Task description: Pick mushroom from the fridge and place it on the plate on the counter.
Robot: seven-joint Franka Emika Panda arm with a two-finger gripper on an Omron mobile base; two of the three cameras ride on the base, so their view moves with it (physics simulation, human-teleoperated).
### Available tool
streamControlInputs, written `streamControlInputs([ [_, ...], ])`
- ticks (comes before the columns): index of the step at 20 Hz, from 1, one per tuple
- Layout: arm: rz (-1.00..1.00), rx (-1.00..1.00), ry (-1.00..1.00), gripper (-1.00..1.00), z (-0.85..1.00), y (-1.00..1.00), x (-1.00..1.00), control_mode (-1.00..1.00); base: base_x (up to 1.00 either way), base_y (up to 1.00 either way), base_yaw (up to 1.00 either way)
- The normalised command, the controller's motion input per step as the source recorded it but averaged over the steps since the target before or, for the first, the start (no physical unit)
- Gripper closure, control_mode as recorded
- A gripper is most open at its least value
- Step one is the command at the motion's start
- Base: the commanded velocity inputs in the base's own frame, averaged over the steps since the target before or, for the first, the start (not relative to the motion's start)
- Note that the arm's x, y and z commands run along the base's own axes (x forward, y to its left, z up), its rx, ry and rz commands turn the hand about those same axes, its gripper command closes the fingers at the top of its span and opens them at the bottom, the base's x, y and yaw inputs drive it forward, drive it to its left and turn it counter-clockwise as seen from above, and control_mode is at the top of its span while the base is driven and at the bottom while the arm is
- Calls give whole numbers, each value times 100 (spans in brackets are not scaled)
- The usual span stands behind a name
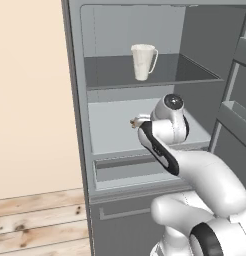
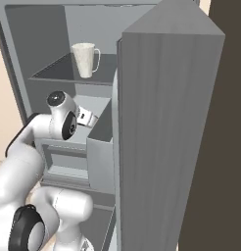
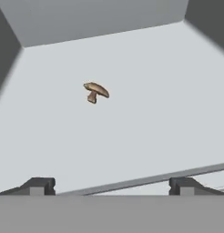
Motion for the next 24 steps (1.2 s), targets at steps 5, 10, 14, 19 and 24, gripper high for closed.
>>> streamControlInputs([
  [5, 0, 0, -3, -100, 0, 3, 42, -100, 0, 0, 0],
  [10, 0, 0, 5, -100, 0, 0, 32, -100, 0, 0, 0],
  [14, 0, 0, 6, -100, -2, 0, 41, -100, 0, 0, 0],
  [19, 0, 0, 0, -100, -13, 0, 39, -100, 0, 0, 0],
  [24, 0, 0, 0, -100, -14, 0, 31, -100, 0, 0, 0],
])
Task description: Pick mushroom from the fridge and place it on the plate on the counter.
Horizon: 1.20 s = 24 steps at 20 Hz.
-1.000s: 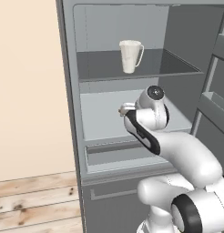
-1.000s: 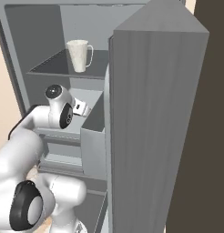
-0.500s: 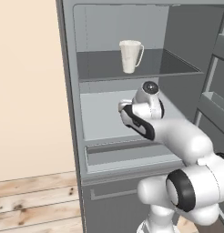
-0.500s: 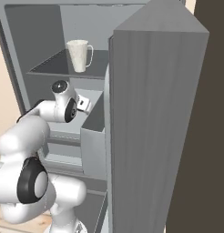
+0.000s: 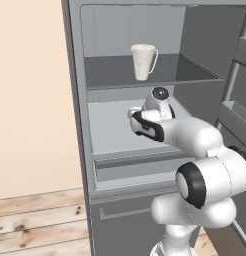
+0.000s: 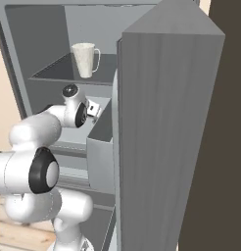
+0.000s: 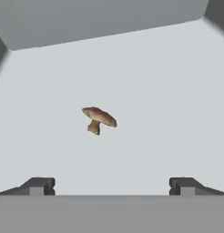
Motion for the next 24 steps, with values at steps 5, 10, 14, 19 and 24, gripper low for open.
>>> streamControlInputs([
  [5, 0, 0, 0, -100, -7, 0, 24, -100, 0, 0, 0],
  [10, 0, 0, 0, -100, -13, 0, 19, -100, 0, 0, 0],
  [14, 0, 0, 0, -100, -18, 3, 8, -100, 0, 0, 0],
  [19, 0, 0, 0, -100, -25, 6, 13, -100, 0, 0, 0],
  [24, 0, 0, 1, -100, -13, 12, 33, -100, 0, 0, 0],
])
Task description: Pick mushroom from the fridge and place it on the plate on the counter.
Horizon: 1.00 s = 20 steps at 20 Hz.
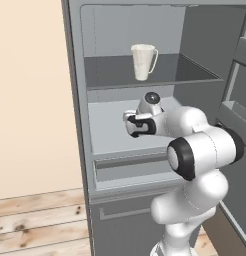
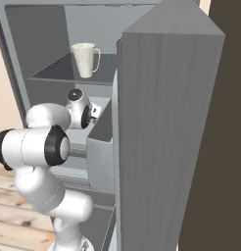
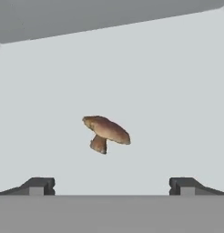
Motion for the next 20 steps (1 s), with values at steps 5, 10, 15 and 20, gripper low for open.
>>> streamControlInputs([
  [5, 0, 0, 1, -100, -2, 6, 29, -100, 0, 0, 0],
  [10, 0, 0, 2, -100, -16, 0, 13, -100, 0, 0, 0],
  [15, 0, 0, 7, -100, -12, 0, 16, -100, 0, 0, 0],
  [20, 0, 0, 2, -100, -9, 0, 22, -100, 0, 0, 0],
])
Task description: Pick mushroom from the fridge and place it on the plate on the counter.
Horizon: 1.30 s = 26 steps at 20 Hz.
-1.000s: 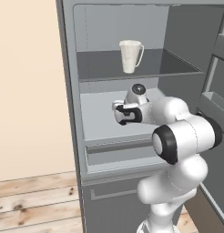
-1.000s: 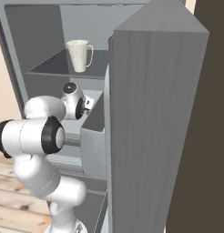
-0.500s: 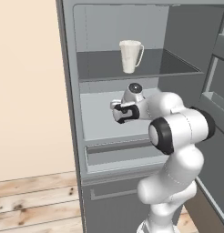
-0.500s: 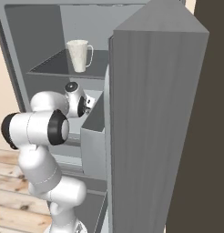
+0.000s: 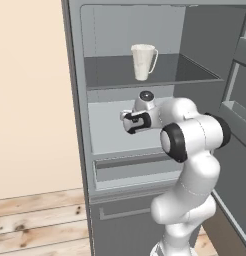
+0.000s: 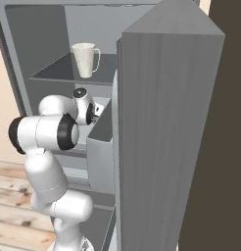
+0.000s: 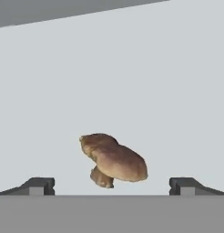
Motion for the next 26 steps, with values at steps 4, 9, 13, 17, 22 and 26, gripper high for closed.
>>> streamControlInputs([
  [4, 0, 0, 4, -100, -14, 0, 8, -100, 0, 0, 0],
  [9, 0, 0, 1, -100, -19, 0, 2, -100, 0, 0, 0],
  [13, 0, 0, 0, -100, -3, 0, 4, -100, 0, 0, 0],
  [17, 0, 0, 0, -100, -2, -2, 11, -100, 0, 0, 0],
  [22, 0, 0, 0, -100, -2, 0, 16, -100, 0, 0, 0],
  [26, 0, 0, 0, -100, -1, 0, 5, -100, 0, 0, 0],
])
